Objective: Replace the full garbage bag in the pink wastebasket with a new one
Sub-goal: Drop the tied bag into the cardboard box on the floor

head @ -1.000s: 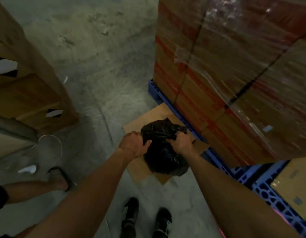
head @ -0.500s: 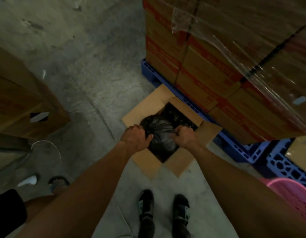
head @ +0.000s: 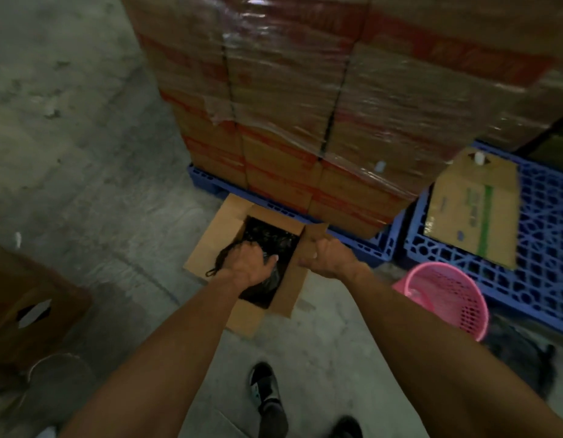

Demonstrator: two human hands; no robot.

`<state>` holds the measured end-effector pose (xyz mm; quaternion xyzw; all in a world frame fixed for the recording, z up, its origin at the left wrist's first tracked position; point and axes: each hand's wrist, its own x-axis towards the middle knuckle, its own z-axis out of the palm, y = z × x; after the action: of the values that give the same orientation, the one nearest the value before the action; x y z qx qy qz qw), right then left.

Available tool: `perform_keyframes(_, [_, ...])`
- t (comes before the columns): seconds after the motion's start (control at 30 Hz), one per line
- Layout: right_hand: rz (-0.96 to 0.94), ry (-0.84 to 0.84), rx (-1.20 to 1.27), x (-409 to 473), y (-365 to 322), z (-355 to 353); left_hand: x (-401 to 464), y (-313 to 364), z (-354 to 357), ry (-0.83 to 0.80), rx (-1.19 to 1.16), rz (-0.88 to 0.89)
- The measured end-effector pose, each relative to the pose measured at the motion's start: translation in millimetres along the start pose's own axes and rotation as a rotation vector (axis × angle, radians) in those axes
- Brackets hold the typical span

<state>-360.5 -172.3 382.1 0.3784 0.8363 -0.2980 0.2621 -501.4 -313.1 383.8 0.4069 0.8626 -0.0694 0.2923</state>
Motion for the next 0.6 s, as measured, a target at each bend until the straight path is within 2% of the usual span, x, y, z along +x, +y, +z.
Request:
perform_keyframes(0.3, [0.118, 0.237, 0.07, -125.2, 125.9, -42.7, -56.8, 157.6, -26.6, -0.034, 0.148, 0.213])
perform_keyframes(0.5, [0.19, 0.329, 0.148, -219.2, 230.2, -37.7, -115.1, 270.9, -4.8, -0.055, 0.153, 0.273])
perform_keyframes(0.6, [0.226, 0.368, 0.182, -271.2, 284.1, -31.4, -146.7, 325.6, 11.2, 0.003, 0.165, 0.308])
